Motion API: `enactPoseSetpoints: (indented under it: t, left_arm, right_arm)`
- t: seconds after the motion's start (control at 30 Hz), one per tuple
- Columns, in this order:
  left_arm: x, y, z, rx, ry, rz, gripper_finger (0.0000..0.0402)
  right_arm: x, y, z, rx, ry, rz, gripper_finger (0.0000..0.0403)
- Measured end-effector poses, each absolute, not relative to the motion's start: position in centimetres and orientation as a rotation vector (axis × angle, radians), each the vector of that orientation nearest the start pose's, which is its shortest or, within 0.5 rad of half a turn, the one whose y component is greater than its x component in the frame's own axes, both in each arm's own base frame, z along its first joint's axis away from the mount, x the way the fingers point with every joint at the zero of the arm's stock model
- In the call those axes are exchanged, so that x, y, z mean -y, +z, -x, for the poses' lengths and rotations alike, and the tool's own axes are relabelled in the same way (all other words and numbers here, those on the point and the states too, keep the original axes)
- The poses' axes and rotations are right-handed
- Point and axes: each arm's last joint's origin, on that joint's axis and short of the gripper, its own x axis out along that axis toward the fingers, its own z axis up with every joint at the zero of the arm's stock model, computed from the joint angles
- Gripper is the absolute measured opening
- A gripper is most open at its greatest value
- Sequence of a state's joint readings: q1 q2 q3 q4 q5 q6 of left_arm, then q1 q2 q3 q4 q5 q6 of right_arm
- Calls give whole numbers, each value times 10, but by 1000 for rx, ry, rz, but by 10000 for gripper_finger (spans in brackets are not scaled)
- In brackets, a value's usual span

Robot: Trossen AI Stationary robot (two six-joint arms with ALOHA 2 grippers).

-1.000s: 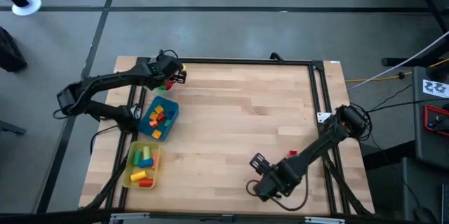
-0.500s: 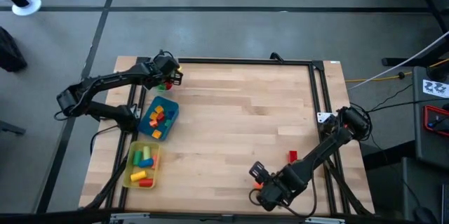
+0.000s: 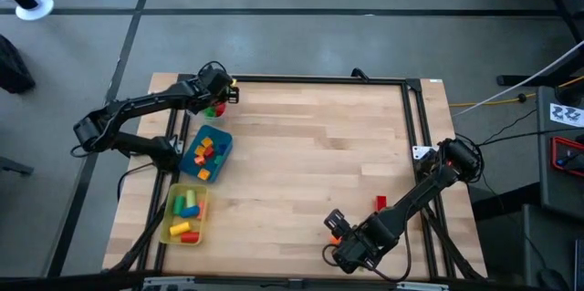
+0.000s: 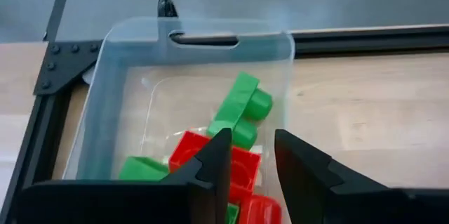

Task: Sort blocks by size
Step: Put the orange 4 stud game piece into the blue bin

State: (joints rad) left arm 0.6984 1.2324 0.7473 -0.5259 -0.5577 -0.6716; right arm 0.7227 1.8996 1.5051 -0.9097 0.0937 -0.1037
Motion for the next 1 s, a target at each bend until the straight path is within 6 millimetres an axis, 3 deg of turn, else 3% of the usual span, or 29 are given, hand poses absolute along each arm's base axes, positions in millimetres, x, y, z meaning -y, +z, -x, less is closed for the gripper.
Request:
enactPoseSetpoints:
  t: [0.3,0.47,0.77,1.0]
  left_arm:
    - [-153,230,-179,-625,1366,521,75]
    - [-144,236,-191,-581,1304,503,72]
    - [-116,262,-206,-441,1115,393,72]
    - [-86,294,-193,-285,983,385,72]
  right_arm:
    - [-254,221,-288,-1168,606,528,198]
    - [-254,203,-288,-1146,580,472,198]
    - [-243,179,-281,-1191,469,499,198]
    - [-243,165,-280,-1142,478,474,198]
